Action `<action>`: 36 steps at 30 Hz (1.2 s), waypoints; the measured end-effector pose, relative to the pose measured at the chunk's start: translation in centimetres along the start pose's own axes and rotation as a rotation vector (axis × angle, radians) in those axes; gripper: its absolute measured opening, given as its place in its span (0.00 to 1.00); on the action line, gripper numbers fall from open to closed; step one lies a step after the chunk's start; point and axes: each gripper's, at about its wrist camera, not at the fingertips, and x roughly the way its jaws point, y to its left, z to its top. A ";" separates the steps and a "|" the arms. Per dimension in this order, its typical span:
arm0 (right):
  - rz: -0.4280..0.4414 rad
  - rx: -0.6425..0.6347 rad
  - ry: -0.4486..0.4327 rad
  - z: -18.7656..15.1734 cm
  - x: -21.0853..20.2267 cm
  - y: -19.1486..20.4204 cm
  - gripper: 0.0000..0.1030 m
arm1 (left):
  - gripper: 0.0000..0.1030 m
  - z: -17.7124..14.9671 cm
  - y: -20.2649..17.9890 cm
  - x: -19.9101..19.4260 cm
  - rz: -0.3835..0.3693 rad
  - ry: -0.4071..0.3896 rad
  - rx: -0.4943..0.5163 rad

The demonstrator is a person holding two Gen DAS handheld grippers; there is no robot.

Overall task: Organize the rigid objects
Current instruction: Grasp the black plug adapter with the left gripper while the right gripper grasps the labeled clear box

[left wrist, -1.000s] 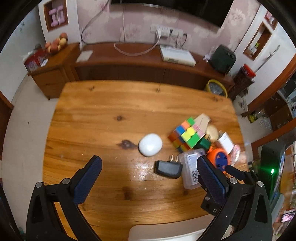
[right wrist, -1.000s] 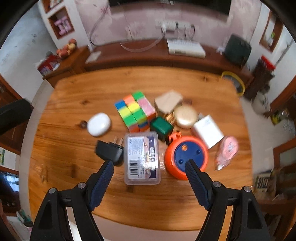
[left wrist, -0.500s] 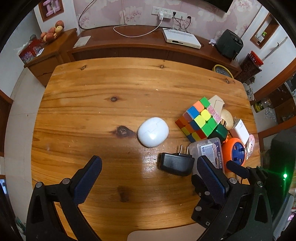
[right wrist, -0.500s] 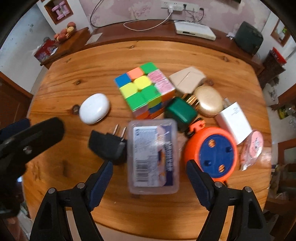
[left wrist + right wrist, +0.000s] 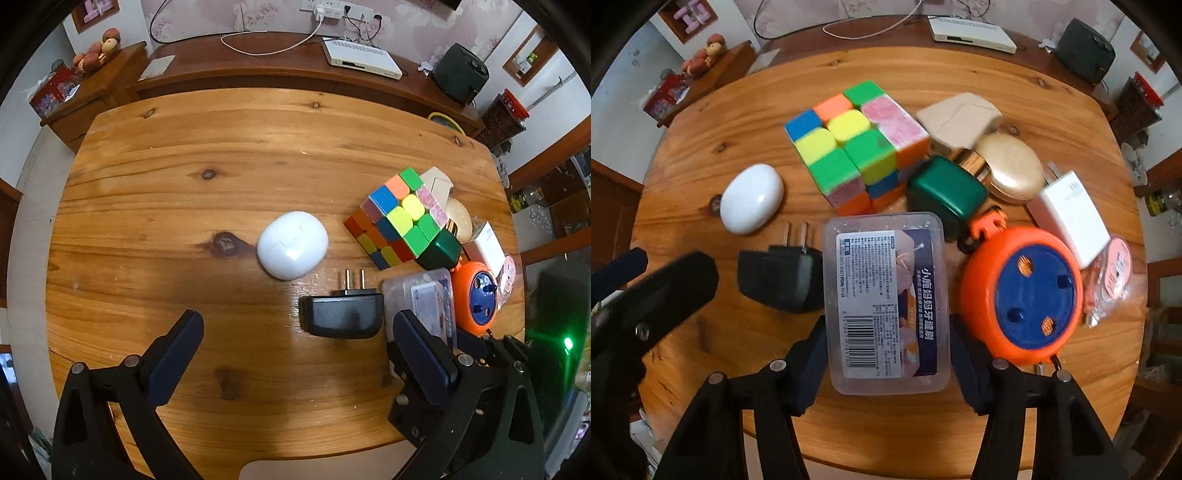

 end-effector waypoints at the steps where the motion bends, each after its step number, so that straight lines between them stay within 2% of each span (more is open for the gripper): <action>1: 0.003 0.004 0.002 -0.3 -0.1 -0.2 0.59 | 0.99 -0.1 -0.3 0.2 0.002 0.006 0.006; 6: 0.053 0.033 0.008 -2.1 -0.4 -1.8 0.59 | 0.99 0.0 -1.8 1.4 0.014 0.032 0.029; 11: 0.066 0.034 -0.004 -3.3 -0.7 -2.4 0.59 | 0.99 0.5 -3.5 3.2 0.024 0.075 0.049; 16: 0.069 0.036 -0.014 -2.8 -0.7 -2.2 0.59 | 0.98 0.6 -3.8 4.8 0.061 0.098 0.004; 19: 0.070 0.031 -0.017 -3.3 -0.6 -2.3 0.59 | 0.89 0.7 -3.6 5.4 0.069 0.107 -0.029; 21: 0.071 0.030 -0.018 -3.6 -0.5 -2.3 0.60 | 0.80 0.7 -3.5 5.7 0.068 0.118 -0.037; 26: 0.071 0.027 -0.019 -3.6 -0.6 -2.1 0.60 | 0.64 0.6 -3.8 5.5 0.118 0.079 -0.019; 31: 0.070 0.018 -0.022 -3.5 -0.6 -1.9 0.59 | 0.64 0.6 -4.2 4.7 0.122 0.052 -0.015; 33: 0.078 0.020 -0.023 -3.5 -0.6 -2.0 0.59 | 0.64 0.4 -4.5 3.5 0.130 0.021 -0.010; 36: 0.123 0.043 -0.030 -3.7 -1.0 -2.7 0.59 | 0.64 0.2 -4.3 0.6 0.096 -0.030 -0.008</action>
